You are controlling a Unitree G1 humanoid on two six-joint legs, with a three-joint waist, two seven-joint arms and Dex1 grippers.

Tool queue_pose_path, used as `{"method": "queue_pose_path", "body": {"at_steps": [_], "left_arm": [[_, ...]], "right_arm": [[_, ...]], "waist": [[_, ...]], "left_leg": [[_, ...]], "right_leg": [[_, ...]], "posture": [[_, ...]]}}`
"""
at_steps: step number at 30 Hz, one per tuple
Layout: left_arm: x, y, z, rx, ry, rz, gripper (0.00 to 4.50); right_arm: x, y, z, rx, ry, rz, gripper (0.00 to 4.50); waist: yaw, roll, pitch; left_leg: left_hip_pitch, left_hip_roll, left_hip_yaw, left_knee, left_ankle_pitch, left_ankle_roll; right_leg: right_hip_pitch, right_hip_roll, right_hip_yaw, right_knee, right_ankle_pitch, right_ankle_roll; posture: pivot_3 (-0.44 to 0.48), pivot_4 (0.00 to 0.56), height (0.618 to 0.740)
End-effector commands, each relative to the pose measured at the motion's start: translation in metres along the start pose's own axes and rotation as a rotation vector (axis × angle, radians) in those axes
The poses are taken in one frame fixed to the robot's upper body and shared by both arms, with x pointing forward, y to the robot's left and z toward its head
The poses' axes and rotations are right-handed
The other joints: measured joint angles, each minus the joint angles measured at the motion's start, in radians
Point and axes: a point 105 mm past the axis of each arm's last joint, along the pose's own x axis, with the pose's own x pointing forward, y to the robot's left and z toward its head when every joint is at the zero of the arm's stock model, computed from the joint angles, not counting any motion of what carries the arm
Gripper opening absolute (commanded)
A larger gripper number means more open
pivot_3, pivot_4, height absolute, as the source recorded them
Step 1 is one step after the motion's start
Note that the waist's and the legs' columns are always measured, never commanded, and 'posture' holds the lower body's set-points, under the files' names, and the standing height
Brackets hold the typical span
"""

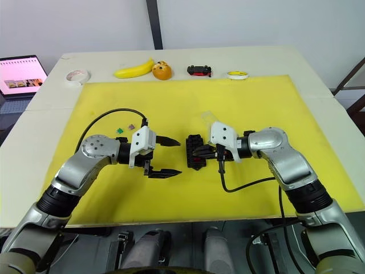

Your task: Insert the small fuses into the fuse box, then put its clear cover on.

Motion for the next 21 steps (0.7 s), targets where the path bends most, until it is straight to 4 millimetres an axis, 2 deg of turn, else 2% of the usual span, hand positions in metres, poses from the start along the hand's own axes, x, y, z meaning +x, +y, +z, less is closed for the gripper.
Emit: {"method": "queue_pose_path", "body": {"at_steps": [1,16,19,21], "left_arm": [[-0.002,0.002,0.009,0.035,-0.017,0.010,4.49],[-0.002,0.004,0.010,0.036,-0.016,0.014,4.49],[-0.003,0.004,0.010,0.036,-0.016,0.015,4.50],[-0.003,0.004,0.010,0.035,-0.015,0.015,4.50]], "right_arm": [[-0.002,-0.003,0.009,-0.037,-0.021,-0.031,0.00],[-0.001,-0.004,0.009,-0.019,-0.020,-0.037,0.00],[-0.002,-0.005,0.014,-0.018,-0.035,-0.041,0.97],[-0.004,-0.005,0.018,-0.026,-0.041,-0.042,1.95]], "waist": [[0.000,0.000,0.000],[0.000,0.000,0.000],[0.000,0.000,0.000],[0.001,0.000,0.000]], "left_leg": [[0.000,0.000,0.000,0.000,0.000,0.000],[-0.001,0.000,0.000,0.003,0.000,0.001],[-0.001,0.000,-0.001,0.005,-0.001,0.001],[-0.002,0.000,-0.001,0.005,-0.001,0.001]], "right_leg": [[0.000,0.000,0.000,0.000,0.000,0.000],[0.000,0.000,0.000,0.001,0.000,0.000],[0.000,0.000,0.000,0.002,0.000,0.000],[0.000,0.000,-0.001,0.002,0.000,0.000]], "posture": [[0.000,0.150,0.740],[0.000,0.150,0.740],[0.000,0.150,0.740],[0.000,0.150,0.740]]}}
